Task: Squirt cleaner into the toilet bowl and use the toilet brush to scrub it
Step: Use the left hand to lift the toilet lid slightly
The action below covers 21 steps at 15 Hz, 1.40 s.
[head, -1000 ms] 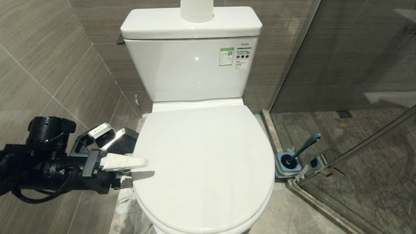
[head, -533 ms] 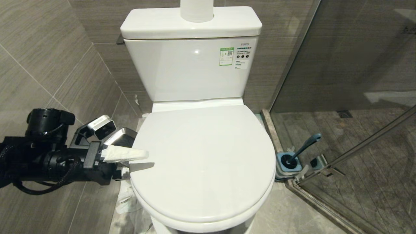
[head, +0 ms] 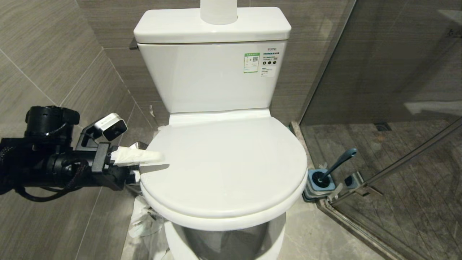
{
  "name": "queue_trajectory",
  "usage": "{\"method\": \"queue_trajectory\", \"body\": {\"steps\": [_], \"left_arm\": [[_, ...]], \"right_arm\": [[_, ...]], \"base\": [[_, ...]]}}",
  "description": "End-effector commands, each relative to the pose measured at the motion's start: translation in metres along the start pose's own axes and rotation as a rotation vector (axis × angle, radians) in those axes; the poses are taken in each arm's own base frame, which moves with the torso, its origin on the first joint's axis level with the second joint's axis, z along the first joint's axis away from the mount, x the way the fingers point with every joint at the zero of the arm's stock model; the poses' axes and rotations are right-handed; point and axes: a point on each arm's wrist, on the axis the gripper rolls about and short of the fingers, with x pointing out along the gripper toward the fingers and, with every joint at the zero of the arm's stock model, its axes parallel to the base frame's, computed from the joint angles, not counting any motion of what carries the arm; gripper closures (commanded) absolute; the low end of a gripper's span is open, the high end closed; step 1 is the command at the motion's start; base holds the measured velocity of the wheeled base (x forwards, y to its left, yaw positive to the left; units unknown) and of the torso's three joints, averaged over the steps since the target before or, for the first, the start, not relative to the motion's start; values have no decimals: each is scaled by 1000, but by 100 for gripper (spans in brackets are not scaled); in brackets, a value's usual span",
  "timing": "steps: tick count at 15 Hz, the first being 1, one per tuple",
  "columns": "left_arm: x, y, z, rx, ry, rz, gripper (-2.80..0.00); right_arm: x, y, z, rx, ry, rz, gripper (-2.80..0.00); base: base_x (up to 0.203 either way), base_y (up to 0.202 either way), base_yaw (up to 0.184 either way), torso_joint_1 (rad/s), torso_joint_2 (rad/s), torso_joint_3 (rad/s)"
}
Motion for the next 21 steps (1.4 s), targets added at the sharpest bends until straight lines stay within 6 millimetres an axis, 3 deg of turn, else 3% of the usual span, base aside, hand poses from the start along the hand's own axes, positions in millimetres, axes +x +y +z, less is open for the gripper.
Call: {"method": "queue_trajectory", "body": {"steps": [1,8,14,21], "left_arm": [[-1,-5,6,19,-5,-7,-280],[-6,-29,21,-98,-12,-20,-280],[-6,-45,22,-124,-8,-36,-280],[-7,-86,43,-221,-15,-80,-280]], "right_arm": [[0,0,0,-1,0,0,0],[0,0,0,-1,0,0,0],[0,0,0,-1,0,1,0],[0,0,0,-1,1,0,0]], "base": [[0,0,0,0,0,0],[0,0,0,0,0,0],[0,0,0,0,0,0],[0,0,0,0,0,0]]}}
